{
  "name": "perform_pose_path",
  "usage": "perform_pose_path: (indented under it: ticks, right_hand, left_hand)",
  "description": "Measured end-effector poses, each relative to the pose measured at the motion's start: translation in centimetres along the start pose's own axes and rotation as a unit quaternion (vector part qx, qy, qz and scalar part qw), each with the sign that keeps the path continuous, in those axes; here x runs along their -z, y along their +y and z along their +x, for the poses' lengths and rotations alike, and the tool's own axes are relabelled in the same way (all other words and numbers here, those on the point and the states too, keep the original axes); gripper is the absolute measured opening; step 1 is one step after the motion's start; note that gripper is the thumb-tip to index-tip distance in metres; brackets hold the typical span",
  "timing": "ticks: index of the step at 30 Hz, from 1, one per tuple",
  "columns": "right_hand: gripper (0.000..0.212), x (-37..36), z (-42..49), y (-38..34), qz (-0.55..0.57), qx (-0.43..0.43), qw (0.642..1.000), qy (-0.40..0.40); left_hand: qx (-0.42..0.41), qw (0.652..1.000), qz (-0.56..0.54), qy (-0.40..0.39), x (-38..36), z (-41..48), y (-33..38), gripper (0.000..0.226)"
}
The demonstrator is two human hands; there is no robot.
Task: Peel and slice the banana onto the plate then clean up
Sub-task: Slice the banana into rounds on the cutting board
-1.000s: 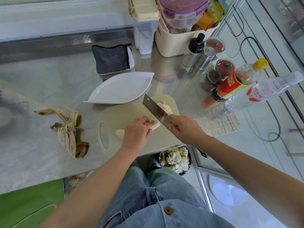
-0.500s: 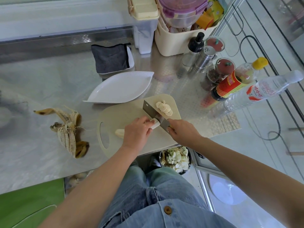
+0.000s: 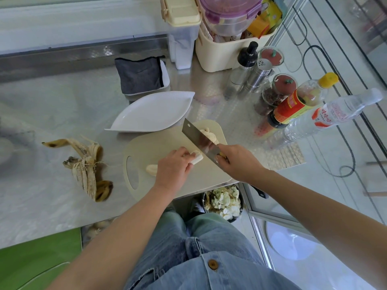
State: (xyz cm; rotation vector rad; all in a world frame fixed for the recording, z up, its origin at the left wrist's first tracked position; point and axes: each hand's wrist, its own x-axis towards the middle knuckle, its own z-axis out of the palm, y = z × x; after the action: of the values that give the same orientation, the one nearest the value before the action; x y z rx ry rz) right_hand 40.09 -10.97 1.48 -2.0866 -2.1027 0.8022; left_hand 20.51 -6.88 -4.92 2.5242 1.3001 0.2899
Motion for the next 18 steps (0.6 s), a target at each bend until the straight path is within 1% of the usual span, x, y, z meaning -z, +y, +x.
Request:
perform_pose_path:
  ticks: [1,6,10,15,18]
  right_hand:
    - [0.007,0.0,-0.1,0.0,-0.001,0.003,1.000,-0.003]
    - [0.008,-0.3,-0.2,0.1,0.009,0.005,1.000,-0.013]
    - [0.014,-0.5,-0.2,0.0,0.004,-0.001,1.000,-0.022]
    - [0.008,-1.6,0.2,-0.2,-0.022,-0.010,0.999,-0.028]
    - [0.009,-2.7,0.5,-0.3,-0.018,-0.021,0.999,-0.027]
  left_hand:
    - [-0.001,1.000,0.002,-0.001,0.0,0.0,0.0,0.036]
    - [0.000,1.000,0.002,0.001,0.0,0.0,0.0,0.036]
    - [0.001,1.000,0.002,0.002,0.0,-0.1,0.0,0.033]
    - [0.007,1.000,-0.001,0.001,-0.2,0.0,-0.1,0.031]
    - [0.011,1.000,-0.011,0.003,-0.4,0.0,-0.1,0.030]
